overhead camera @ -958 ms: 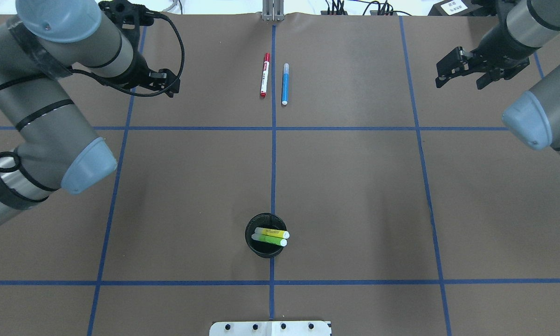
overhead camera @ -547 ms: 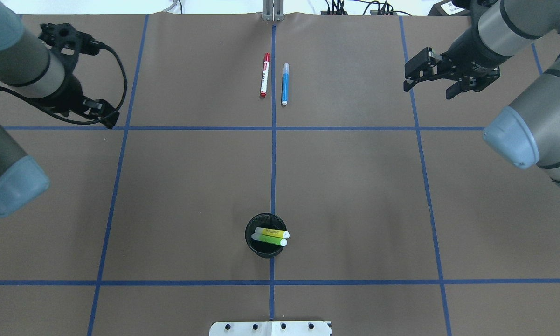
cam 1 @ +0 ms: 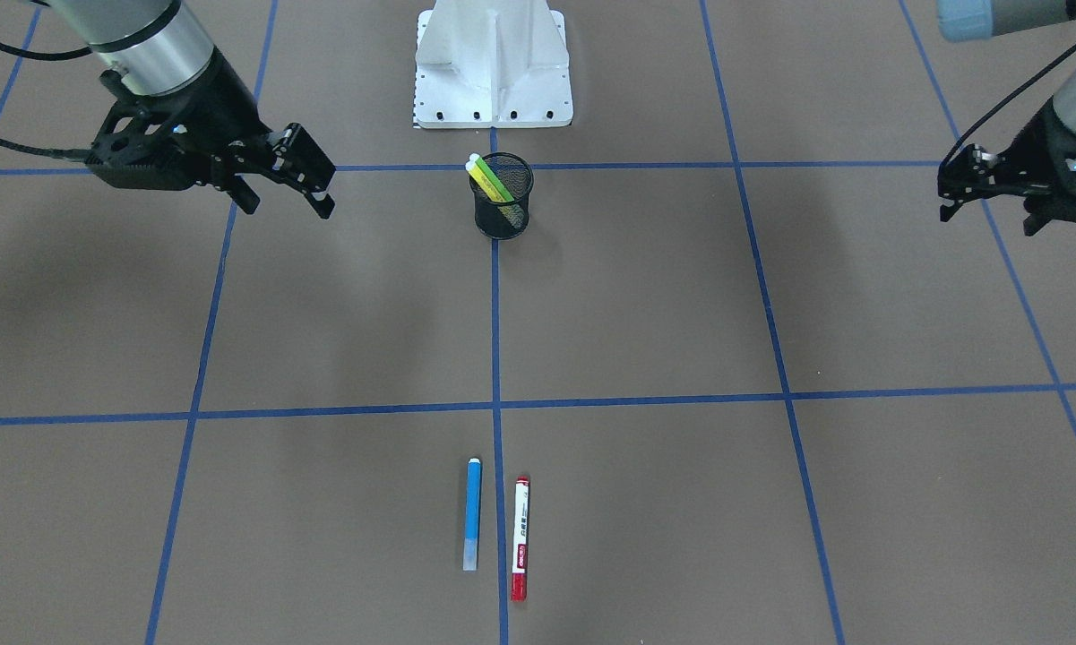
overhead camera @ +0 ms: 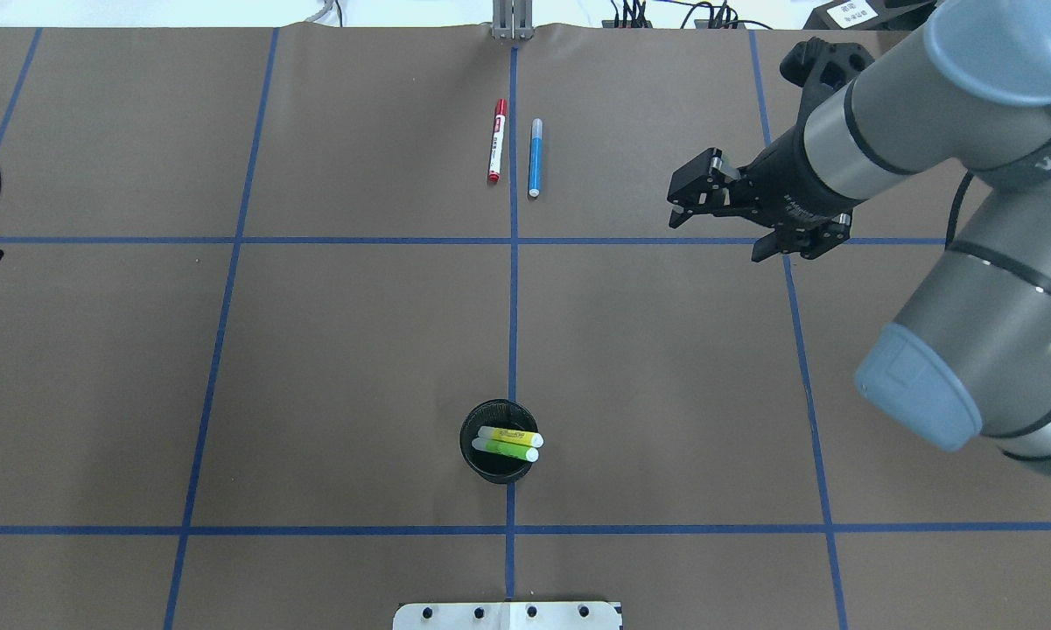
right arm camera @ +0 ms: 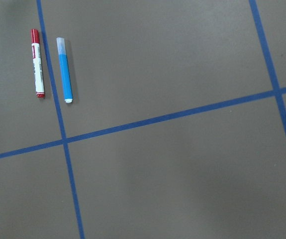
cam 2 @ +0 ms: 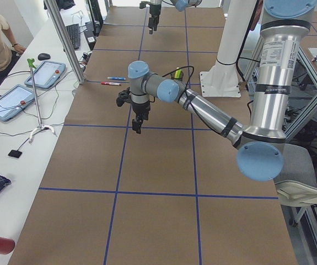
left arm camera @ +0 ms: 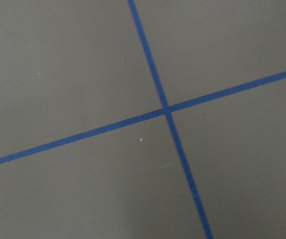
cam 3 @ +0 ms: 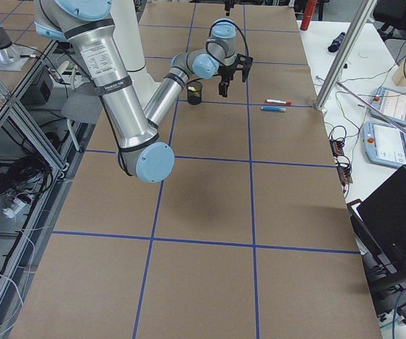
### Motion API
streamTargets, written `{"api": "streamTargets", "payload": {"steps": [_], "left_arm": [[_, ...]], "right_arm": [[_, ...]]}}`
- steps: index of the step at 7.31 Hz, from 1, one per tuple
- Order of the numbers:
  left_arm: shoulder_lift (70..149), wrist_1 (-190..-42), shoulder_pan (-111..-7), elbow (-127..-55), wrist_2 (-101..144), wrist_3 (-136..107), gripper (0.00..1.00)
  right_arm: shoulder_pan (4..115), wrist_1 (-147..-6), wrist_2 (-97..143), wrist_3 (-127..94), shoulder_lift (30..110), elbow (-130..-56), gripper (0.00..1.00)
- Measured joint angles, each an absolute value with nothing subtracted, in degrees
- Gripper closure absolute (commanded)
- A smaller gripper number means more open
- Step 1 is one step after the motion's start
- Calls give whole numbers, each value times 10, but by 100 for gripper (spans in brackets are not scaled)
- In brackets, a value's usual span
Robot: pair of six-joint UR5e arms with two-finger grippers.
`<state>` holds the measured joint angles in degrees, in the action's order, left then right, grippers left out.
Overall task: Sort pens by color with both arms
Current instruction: 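Lower the right gripper over the pen cup toward the highlighters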
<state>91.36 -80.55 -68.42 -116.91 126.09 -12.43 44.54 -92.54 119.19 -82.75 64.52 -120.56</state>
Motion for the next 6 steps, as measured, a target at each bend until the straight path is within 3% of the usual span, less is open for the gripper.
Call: {"api": "streamTargets", "payload": {"steps": [4,6], "left_arm": [[766,-929,-710,-1172,1300,-118,0],[738,-943,-716,-1170,1316,-119,0]], "right_arm": [[269,-930,1007,-1066,630,-1244,4],[199,-930,944,-1112,617,-1242,4]]}}
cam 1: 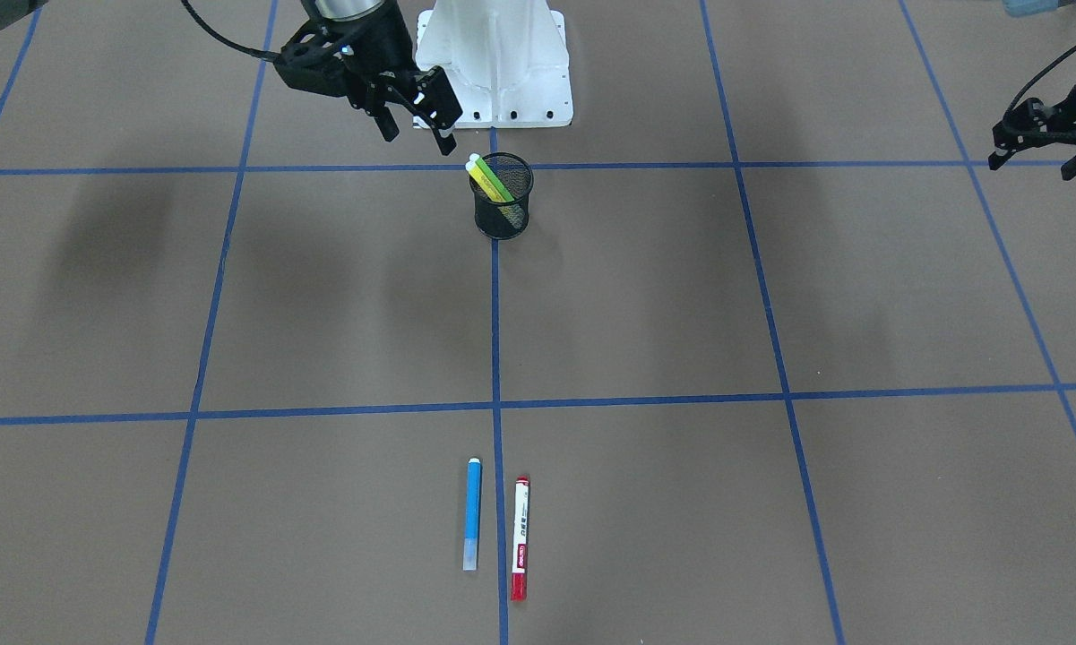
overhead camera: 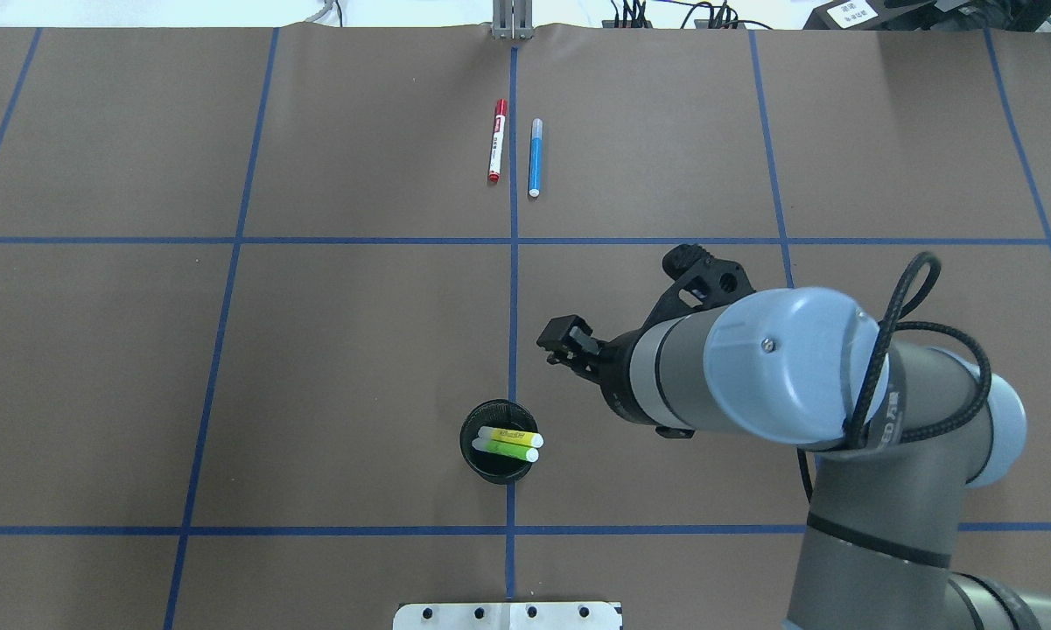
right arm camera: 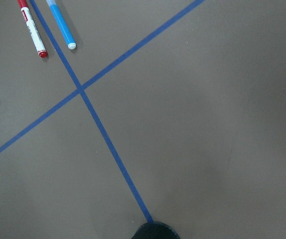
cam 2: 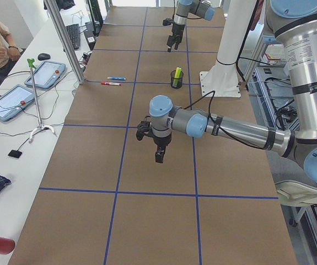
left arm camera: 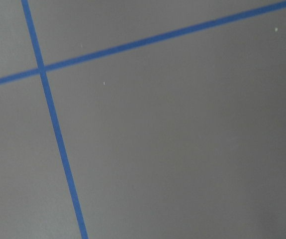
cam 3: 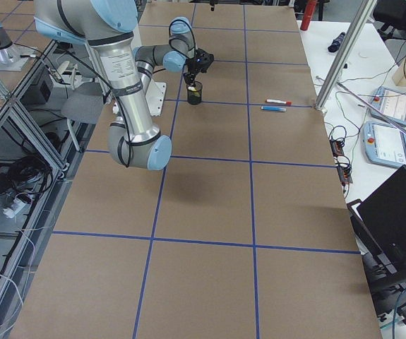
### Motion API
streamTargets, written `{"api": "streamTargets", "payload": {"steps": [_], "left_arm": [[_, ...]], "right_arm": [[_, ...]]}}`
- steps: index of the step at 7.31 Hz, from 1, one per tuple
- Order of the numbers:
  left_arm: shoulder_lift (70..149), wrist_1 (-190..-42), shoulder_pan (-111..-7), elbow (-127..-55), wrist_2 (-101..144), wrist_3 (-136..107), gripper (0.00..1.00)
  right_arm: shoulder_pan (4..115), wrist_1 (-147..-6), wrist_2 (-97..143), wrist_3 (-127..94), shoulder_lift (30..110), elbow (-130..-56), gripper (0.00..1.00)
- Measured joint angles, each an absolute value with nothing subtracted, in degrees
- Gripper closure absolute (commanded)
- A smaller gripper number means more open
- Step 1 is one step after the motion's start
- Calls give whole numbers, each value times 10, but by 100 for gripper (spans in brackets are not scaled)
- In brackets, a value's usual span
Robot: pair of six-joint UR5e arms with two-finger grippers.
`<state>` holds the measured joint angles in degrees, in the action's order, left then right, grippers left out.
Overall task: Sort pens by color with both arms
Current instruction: 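Lower the right gripper over the pen cup toward the highlighters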
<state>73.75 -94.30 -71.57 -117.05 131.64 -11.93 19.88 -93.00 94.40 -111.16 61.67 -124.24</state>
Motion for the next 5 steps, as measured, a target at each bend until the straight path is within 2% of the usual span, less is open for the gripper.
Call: {"api": "streamTargets", "payload": {"steps": [2,3,5], "left_arm": [[733,-945,-718,-1168,1319,-120,0],[732,-945,-718,-1169,1319,-120,0],[732,-945,-718,-1171,1319,-121,0]], "right_arm": [[158,-921,930,-1098,603,-1234,8],[146,-890,927,-1092,599,-1218,13],[134,-807,914,-1091,597,-1164,29]]}}
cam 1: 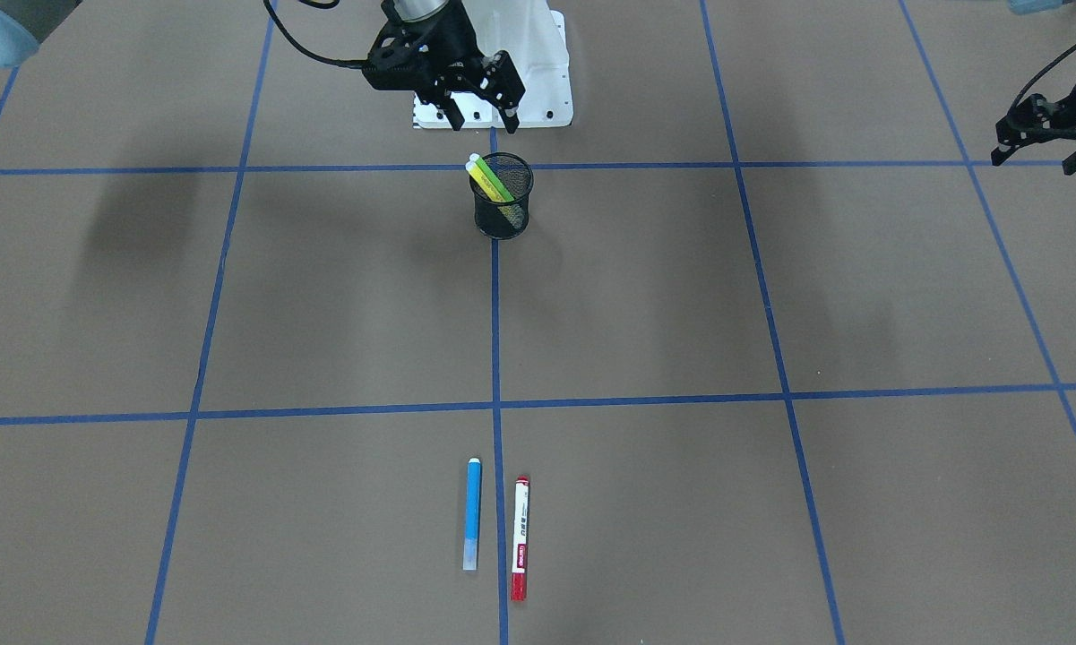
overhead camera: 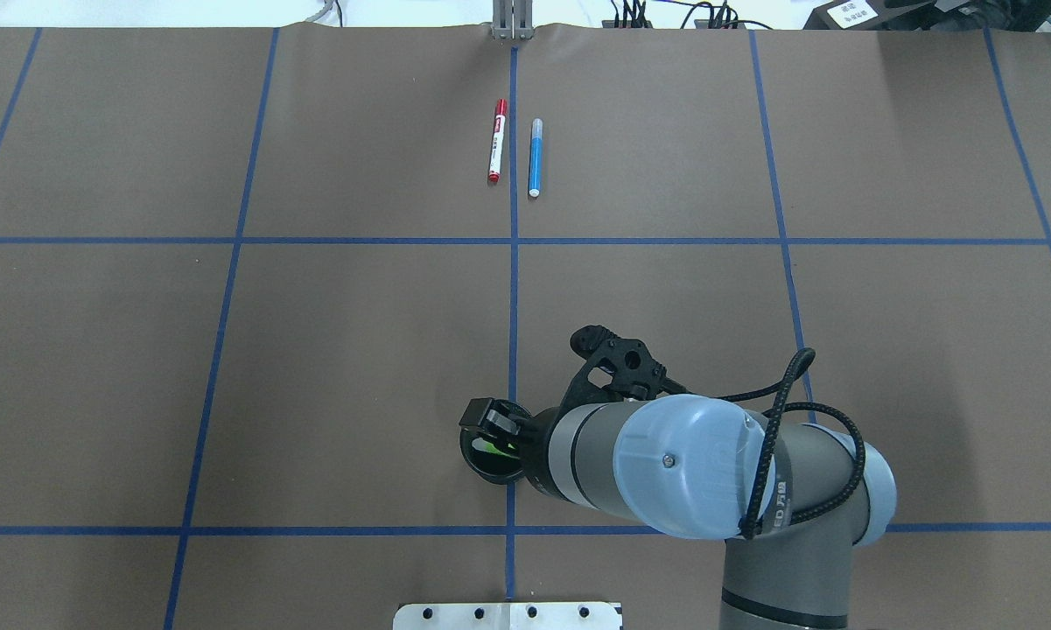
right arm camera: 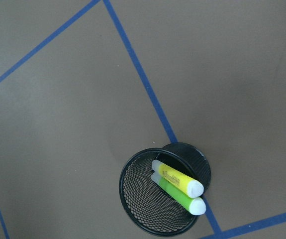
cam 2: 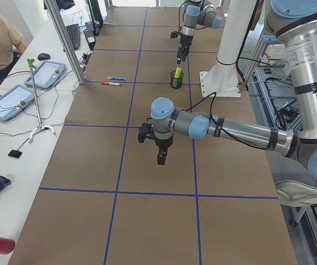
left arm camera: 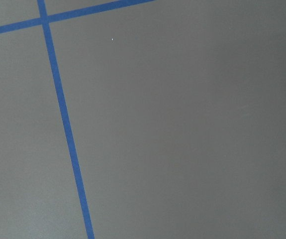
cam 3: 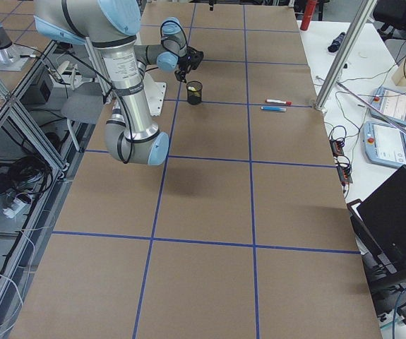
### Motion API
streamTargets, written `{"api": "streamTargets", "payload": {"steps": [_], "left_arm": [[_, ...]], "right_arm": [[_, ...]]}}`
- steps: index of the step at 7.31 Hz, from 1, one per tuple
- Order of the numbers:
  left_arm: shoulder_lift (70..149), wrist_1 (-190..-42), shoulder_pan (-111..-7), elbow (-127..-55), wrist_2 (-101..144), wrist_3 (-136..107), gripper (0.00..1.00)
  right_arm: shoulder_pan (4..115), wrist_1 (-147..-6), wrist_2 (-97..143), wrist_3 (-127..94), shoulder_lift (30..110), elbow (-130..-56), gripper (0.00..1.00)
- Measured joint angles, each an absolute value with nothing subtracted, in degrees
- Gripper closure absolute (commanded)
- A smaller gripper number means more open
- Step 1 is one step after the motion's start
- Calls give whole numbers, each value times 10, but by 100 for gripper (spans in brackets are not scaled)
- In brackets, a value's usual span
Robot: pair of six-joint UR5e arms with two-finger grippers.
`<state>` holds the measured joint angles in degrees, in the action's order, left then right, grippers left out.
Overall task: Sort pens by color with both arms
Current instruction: 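Lower the right gripper over the pen cup toward the highlighters, then close the right gripper on the green highlighter in the cup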
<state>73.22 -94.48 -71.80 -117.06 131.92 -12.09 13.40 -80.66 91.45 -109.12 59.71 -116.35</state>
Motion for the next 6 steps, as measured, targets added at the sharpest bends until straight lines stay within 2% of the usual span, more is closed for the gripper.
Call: {"api": "streamTargets", "payload": {"steps": [2,5,6], "left_arm": [[732,-945,-718,-1172,1319,-121,0],[732,-945,-718,-1173,1319,-121,0],[732,-945,-718,-1174,1319,-121,0]], "right_arm": [[121,-789,888,-1097,598,-1147,34],[104,-789,861,-1103,604,-1139,35],[102,-789,857,-1103,604,-1135,40]]}}
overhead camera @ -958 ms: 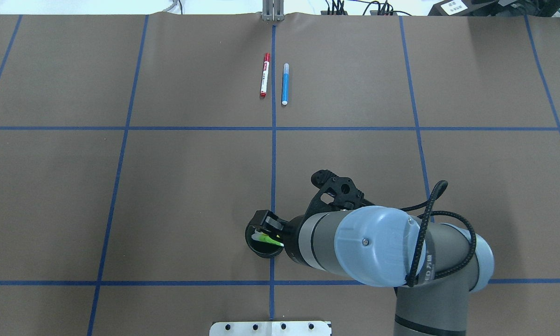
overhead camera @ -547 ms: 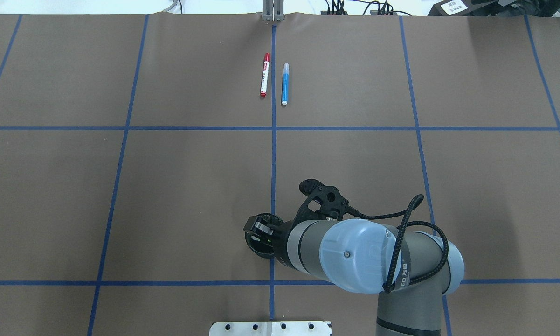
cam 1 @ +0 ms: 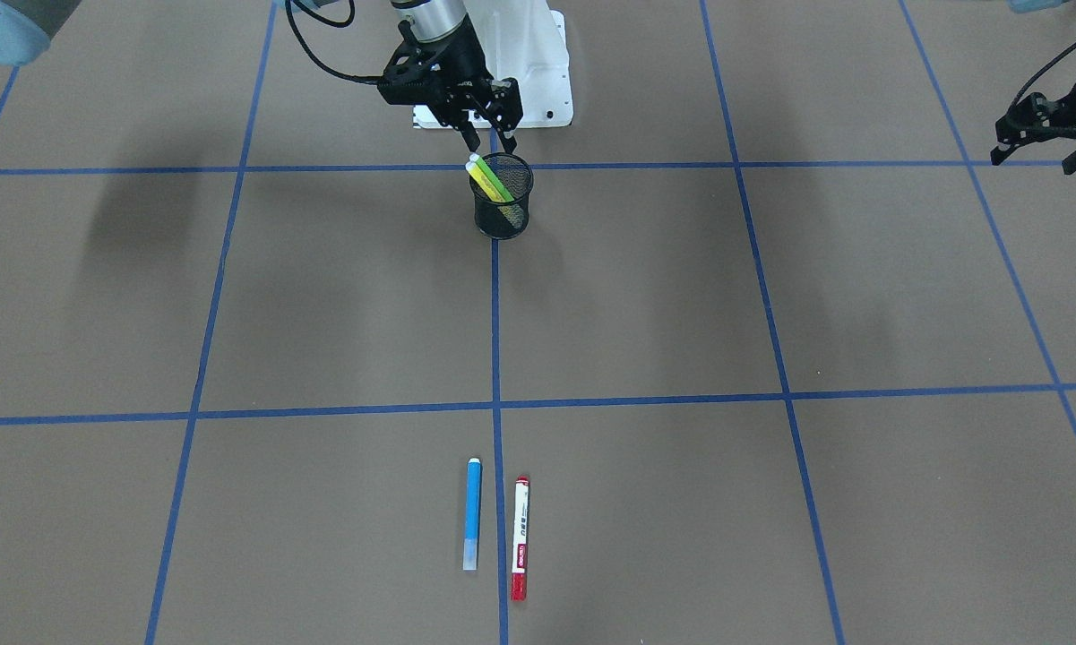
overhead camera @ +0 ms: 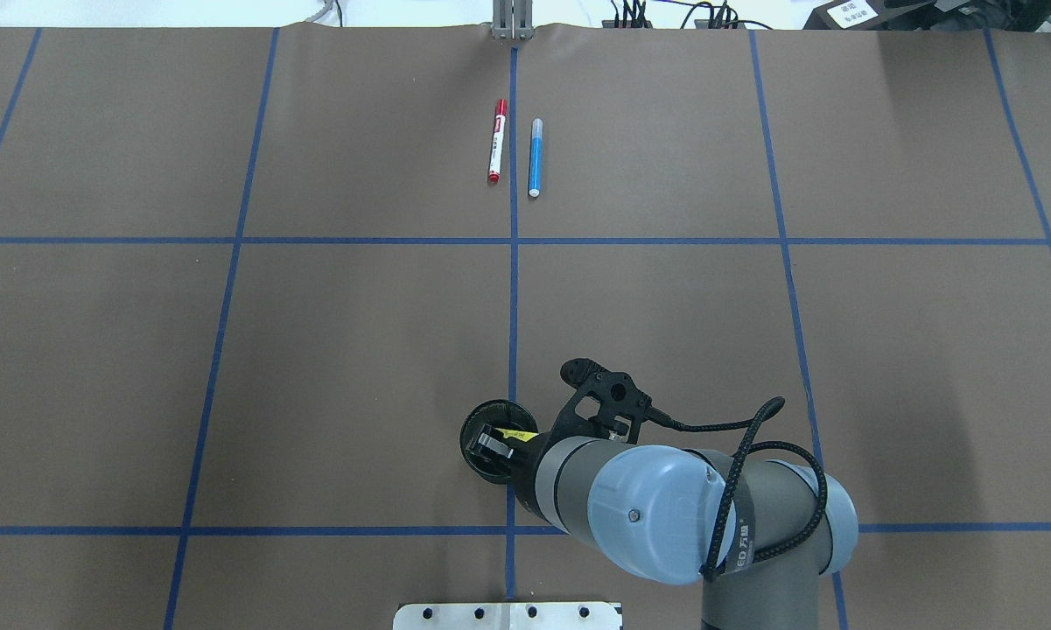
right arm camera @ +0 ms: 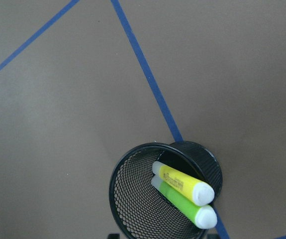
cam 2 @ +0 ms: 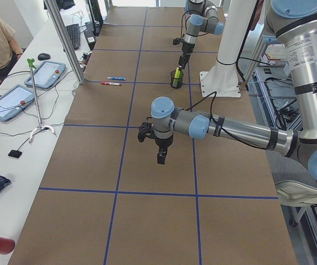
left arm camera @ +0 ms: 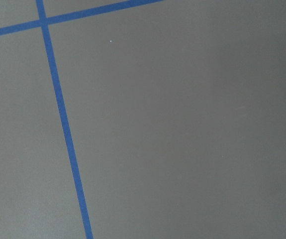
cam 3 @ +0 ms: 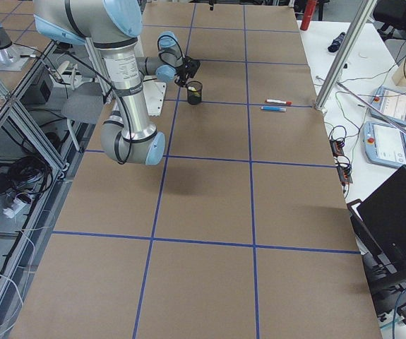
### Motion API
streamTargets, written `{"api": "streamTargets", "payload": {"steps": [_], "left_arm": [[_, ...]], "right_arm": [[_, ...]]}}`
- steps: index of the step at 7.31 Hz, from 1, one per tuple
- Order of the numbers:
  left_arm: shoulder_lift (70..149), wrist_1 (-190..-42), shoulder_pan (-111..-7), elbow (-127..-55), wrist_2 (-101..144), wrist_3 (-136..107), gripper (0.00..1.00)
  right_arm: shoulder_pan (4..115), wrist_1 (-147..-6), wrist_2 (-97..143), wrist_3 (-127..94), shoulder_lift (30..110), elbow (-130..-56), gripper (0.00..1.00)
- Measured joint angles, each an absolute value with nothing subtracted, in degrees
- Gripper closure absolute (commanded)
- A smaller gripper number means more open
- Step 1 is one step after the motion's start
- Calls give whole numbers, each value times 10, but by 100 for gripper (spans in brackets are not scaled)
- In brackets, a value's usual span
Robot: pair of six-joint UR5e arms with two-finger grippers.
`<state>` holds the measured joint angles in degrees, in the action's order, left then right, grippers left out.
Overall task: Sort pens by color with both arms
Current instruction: 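Close the right gripper on the green highlighter in the cup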
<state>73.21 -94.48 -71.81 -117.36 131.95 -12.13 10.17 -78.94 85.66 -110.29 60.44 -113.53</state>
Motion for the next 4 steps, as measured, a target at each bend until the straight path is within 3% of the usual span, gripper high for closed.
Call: {"api": "streamTargets", "payload": {"steps": [1,4], "left_arm": [[732,-945,-718,-1174,1320,-121,0],[732,-945,-718,-1173,1319,-121,0]], "right_arm": [[101,-790,855,-1103,604,-1132,47],[101,-796,850,-1102,605,-1130,47]]}}
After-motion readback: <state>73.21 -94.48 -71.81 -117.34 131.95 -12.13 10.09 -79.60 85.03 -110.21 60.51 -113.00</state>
